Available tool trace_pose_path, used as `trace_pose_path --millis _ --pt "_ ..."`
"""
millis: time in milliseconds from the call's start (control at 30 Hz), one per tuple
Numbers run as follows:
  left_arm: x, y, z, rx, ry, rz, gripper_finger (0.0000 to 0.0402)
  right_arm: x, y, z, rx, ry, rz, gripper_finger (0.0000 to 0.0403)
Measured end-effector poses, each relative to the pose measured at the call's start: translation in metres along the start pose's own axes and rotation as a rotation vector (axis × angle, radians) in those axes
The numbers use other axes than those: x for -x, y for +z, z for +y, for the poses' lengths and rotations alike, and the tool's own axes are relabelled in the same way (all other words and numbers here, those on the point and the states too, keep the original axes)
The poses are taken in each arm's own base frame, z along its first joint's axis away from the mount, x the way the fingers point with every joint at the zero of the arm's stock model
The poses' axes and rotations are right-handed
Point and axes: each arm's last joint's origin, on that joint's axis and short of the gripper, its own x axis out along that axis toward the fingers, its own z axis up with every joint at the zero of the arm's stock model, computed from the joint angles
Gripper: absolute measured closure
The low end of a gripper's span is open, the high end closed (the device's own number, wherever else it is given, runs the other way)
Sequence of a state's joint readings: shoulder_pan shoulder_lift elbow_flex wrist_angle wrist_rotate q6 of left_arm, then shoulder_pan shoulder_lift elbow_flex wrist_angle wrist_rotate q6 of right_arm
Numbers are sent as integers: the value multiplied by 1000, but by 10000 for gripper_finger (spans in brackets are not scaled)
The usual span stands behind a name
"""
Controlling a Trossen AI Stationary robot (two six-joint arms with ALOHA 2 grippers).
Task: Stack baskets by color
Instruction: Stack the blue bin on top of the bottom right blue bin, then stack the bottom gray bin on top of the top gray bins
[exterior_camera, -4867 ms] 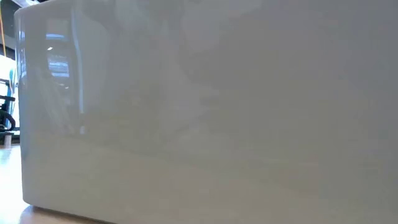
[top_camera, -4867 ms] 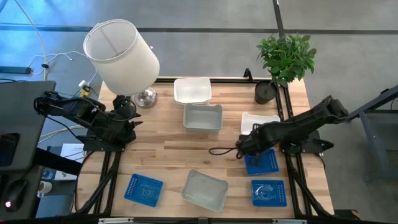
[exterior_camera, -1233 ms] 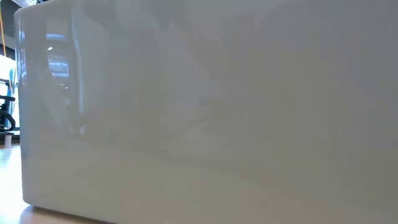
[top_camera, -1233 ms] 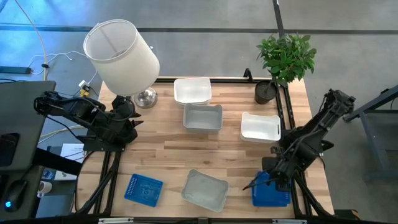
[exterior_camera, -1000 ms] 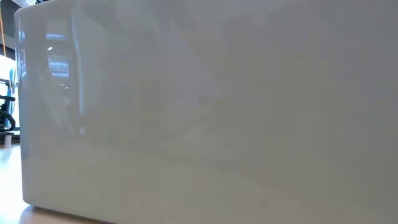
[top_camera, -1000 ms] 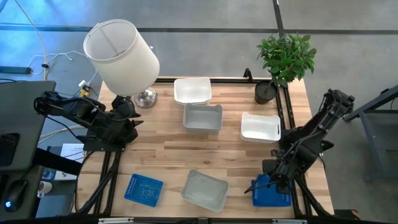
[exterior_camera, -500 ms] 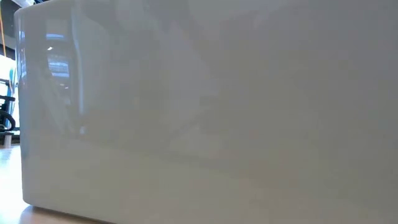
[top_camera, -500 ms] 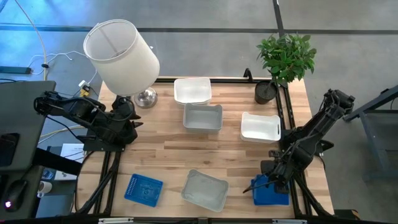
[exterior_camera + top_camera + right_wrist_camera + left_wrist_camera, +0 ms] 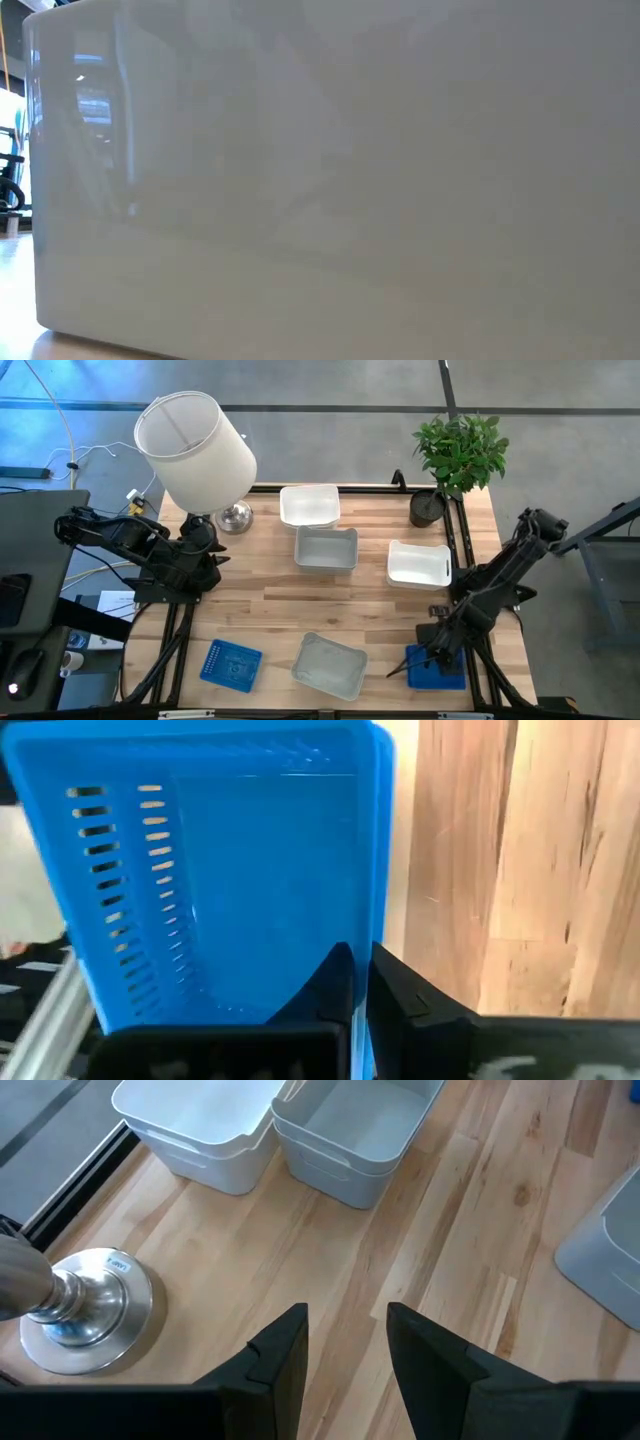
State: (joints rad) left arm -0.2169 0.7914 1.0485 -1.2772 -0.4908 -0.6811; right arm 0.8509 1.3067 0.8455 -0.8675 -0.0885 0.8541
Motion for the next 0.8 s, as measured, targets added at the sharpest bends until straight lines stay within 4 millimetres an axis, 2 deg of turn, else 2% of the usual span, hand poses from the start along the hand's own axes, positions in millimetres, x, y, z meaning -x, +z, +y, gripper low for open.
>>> trace_pose_path --millis 133,333,633,800 --pt "0 0 0 0 0 0 275 -8 3 0 -34 -34 16 403" --pt "0 0 0 0 0 0 275 -8 7 -3 -92 -33 9 389" --pt "0 0 0 0 0 0 275 -8 8 -4 -144 -38 11 317" --pt "-2 2 -3 1 -3 -4 275 4 8 -1 -229 -42 57 284"
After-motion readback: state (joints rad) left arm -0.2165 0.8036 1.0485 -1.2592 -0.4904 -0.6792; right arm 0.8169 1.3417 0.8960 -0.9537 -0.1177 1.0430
